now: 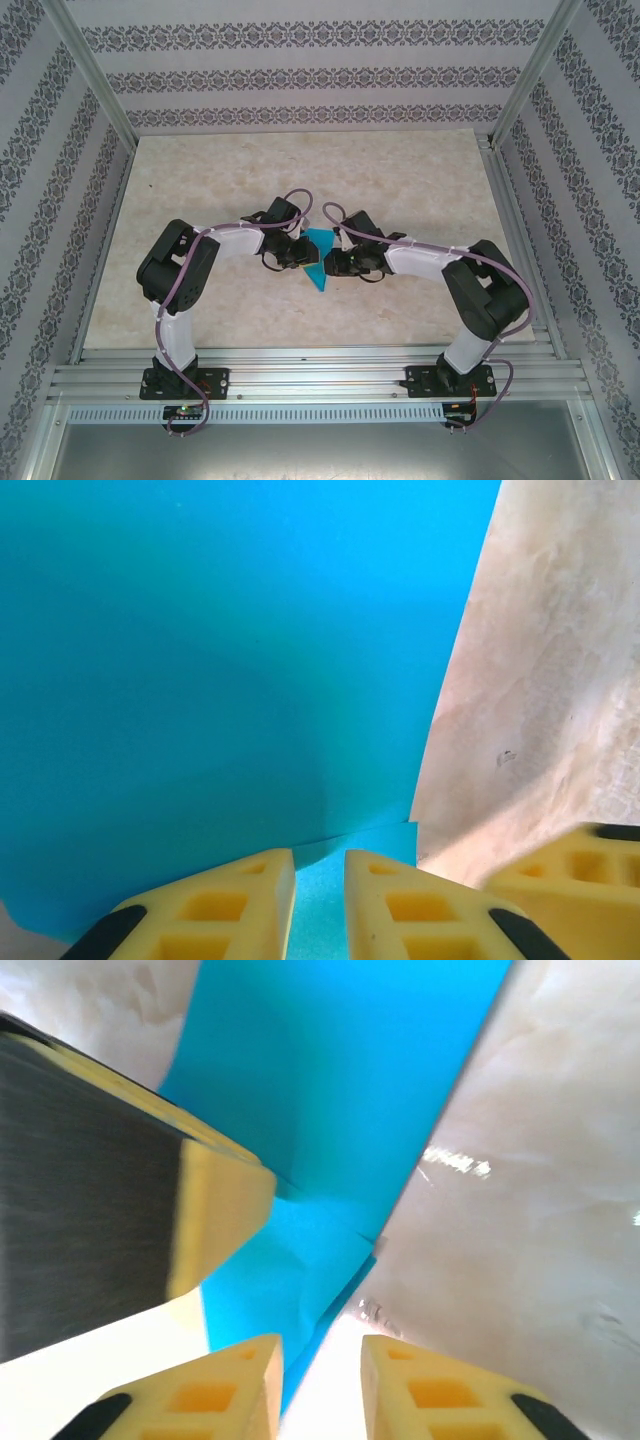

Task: Fold a paper plane with a square sheet of paper (fold left side to right side)
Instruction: Third fold the triangle at the center of the table.

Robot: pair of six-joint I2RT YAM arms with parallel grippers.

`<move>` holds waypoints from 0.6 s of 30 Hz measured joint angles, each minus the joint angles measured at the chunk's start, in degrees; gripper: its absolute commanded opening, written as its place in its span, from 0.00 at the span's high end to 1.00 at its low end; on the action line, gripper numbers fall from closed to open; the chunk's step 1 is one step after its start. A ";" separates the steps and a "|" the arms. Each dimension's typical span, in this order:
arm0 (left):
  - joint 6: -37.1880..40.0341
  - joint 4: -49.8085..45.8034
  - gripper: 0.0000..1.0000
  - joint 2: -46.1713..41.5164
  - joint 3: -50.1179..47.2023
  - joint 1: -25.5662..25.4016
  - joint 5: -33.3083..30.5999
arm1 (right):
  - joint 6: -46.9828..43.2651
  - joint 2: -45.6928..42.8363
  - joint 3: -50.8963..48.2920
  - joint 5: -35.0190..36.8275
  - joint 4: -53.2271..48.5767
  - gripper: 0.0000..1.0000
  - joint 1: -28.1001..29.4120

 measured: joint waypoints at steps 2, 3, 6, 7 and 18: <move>0.00 0.02 0.77 0.00 -0.02 0.00 0.00 | -0.48 -3.39 0.42 0.76 -1.66 0.65 -0.48; 0.00 0.04 0.77 0.00 -0.04 0.00 -0.02 | -0.76 -5.31 0.52 1.33 -2.32 0.65 -0.76; 0.00 0.09 0.77 0.00 -0.04 0.00 -0.02 | -0.92 -10.10 0.48 2.08 -3.58 0.65 -0.81; 0.00 0.09 0.77 0.00 -0.04 0.00 -0.02 | -0.76 -11.37 0.24 2.03 -3.52 0.66 -0.79; 0.00 0.13 0.78 0.02 -0.04 0.00 -0.04 | 8.44 -13.51 -9.66 -0.11 7.23 0.79 4.74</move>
